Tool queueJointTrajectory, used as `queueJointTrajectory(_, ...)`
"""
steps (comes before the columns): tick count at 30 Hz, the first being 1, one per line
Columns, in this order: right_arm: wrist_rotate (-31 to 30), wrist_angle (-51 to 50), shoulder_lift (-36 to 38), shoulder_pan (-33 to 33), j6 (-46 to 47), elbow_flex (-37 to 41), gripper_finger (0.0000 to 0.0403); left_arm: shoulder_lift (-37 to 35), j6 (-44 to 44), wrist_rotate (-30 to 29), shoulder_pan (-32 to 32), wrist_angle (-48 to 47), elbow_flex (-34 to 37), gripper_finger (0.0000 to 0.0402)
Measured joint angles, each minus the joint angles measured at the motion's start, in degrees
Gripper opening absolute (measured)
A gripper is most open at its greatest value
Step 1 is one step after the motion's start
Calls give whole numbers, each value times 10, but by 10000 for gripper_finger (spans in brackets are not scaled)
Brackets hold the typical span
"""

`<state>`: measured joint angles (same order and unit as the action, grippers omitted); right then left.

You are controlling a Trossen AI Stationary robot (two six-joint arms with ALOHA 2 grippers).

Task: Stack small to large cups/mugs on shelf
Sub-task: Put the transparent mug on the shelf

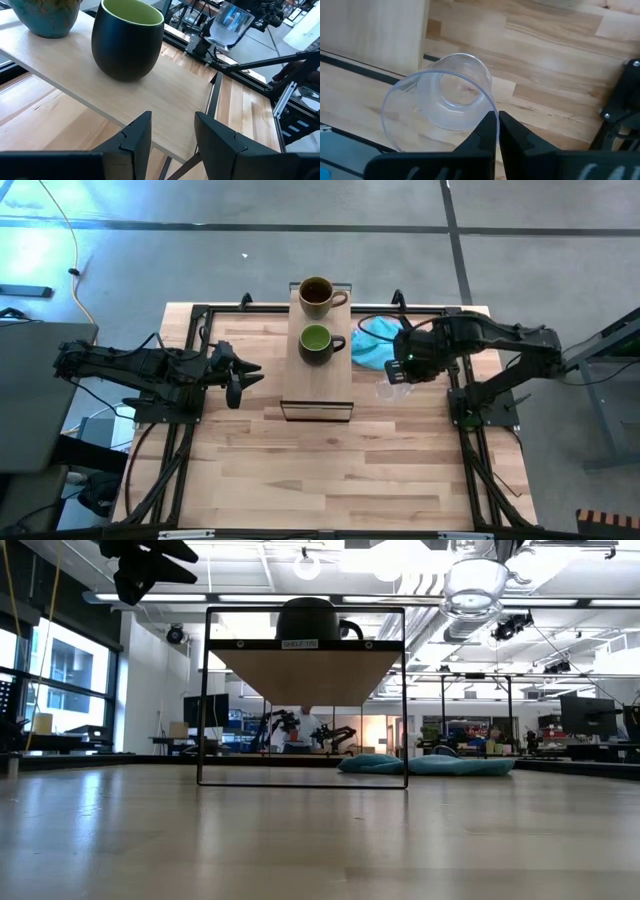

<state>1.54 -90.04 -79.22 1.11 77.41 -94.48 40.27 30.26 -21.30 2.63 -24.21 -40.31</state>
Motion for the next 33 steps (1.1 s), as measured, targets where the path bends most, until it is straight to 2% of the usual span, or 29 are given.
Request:
queueJointTrajectory(14,31,1,-28,-40,-70,-12,0,0,0,0,0,-11,0,138)
queueJointTrajectory(26,21,1,-132,-83,-172,-211,0,0,11,-3,0,-13,0,138)
queueJointTrajectory(33,37,1,-204,-90,-208,-290,0,0,18,-3,0,-23,0,138)
